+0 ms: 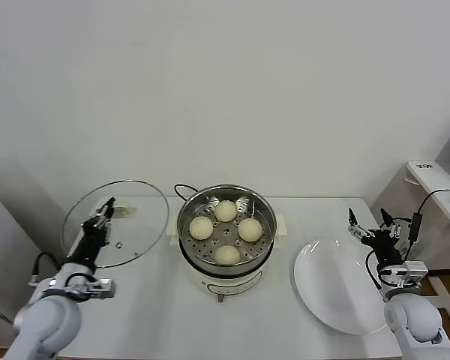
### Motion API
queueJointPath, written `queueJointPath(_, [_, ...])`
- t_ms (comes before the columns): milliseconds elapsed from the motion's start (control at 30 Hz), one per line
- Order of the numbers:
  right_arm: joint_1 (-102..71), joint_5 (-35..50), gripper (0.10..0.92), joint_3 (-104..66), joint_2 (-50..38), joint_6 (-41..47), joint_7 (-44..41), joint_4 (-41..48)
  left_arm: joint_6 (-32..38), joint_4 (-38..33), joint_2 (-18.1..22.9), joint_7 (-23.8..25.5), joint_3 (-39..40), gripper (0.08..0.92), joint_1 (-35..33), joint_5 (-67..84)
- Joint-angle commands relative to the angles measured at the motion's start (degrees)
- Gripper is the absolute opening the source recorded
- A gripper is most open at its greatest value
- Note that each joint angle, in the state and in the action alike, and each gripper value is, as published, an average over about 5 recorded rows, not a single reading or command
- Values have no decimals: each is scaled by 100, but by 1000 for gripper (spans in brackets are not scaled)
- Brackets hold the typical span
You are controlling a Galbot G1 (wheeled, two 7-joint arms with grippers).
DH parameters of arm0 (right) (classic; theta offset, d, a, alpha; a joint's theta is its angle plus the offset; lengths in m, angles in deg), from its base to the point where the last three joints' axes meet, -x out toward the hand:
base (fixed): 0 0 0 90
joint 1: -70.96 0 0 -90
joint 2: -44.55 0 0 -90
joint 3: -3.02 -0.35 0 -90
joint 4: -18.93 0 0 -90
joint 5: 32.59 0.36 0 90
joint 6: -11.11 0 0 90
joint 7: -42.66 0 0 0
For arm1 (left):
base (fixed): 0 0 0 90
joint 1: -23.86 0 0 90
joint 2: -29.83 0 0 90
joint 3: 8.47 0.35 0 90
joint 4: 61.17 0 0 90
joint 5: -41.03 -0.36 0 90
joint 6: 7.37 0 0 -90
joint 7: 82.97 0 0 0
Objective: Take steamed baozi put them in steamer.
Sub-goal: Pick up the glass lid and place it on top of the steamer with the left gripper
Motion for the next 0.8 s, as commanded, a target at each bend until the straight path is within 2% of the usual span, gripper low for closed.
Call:
queueJointPath(33, [37,15,823,-2,-112,26,48,-11,-1641,-326,103,825,2052,106,1427,-798])
queueJointPath(300, [65,21,823,-1,-119,42,70,24,-1931,-35,503,976,2962,106,2156,-1093])
queueJointPath(800, [64,22,823,-8,-119,42,76,50,-2000,631,1187,940,3546,106,2520,-1315])
